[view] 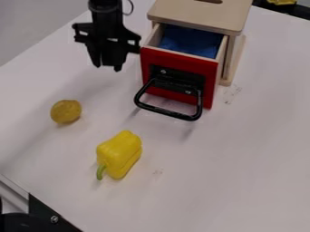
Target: Take the sushi from the table and put it on the top of the drawer
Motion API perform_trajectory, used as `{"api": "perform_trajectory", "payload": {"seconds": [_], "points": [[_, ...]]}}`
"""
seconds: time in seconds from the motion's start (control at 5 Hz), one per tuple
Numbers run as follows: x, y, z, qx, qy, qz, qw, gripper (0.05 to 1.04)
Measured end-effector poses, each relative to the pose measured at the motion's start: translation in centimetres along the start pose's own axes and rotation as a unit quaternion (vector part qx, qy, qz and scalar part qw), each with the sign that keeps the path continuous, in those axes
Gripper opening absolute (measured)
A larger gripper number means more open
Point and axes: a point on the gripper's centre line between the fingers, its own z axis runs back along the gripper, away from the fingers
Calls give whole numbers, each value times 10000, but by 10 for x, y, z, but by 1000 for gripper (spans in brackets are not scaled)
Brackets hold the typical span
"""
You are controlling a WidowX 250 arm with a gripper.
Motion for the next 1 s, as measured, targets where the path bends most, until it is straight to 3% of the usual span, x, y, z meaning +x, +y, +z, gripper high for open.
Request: {"api": "perform_trajectory", "payload": {"seconds": [0.2, 0.4, 0.8, 1.0], "points": [[29, -22, 34, -290, -241, 26, 9993, 482], [59, -48, 43, -519, -249, -97, 9983, 482], [104, -91, 39, -632, -229, -401, 9969, 478], [97, -92, 38, -600, -260, -460, 9968, 466]]}}
